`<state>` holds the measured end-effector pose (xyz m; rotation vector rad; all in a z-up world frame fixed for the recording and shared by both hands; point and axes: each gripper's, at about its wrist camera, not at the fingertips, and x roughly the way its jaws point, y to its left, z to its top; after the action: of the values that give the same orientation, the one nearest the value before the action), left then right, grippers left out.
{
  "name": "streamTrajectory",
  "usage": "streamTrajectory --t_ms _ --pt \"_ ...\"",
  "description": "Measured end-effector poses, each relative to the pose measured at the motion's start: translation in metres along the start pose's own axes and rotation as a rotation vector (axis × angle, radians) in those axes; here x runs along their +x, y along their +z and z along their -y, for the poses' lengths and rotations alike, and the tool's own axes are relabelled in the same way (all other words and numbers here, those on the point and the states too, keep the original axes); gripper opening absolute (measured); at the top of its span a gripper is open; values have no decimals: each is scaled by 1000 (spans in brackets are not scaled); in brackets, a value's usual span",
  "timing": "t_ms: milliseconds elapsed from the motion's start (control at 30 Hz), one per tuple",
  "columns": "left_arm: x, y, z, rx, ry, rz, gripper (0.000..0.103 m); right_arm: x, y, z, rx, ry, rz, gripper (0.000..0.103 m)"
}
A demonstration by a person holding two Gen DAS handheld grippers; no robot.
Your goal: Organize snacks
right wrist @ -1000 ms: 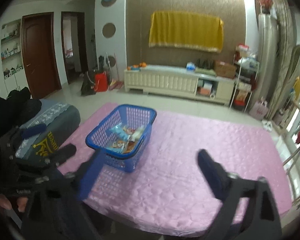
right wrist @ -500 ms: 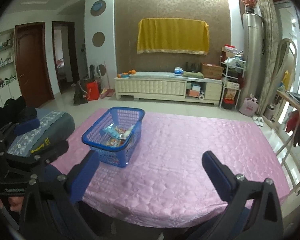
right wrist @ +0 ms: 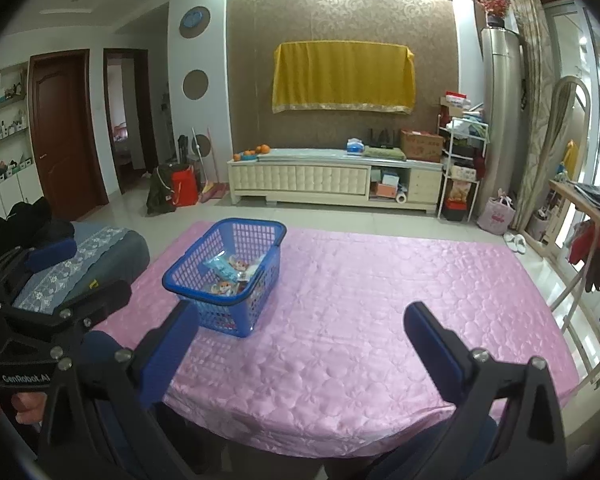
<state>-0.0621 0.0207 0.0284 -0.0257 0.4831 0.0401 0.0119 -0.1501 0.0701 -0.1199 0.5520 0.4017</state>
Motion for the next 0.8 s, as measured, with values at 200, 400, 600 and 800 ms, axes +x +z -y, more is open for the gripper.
streamTrajectory --t_ms 200,400,600,800 --pt "0 -3 0 -7 -13 7 103 -1 -2 -1 -2 -4 0 103" --pt "1 -4 -1 -13 -8 1 103 -3 -2 -3 -7 -7 7 103" --pt "0 -4 -1 -15 -18 5 103 -4 -2 -4 -10 -9 8 103" --pt "1 -4 -2 -20 -19 -1 103 -7 -2 -3 -15 -13 12 103"
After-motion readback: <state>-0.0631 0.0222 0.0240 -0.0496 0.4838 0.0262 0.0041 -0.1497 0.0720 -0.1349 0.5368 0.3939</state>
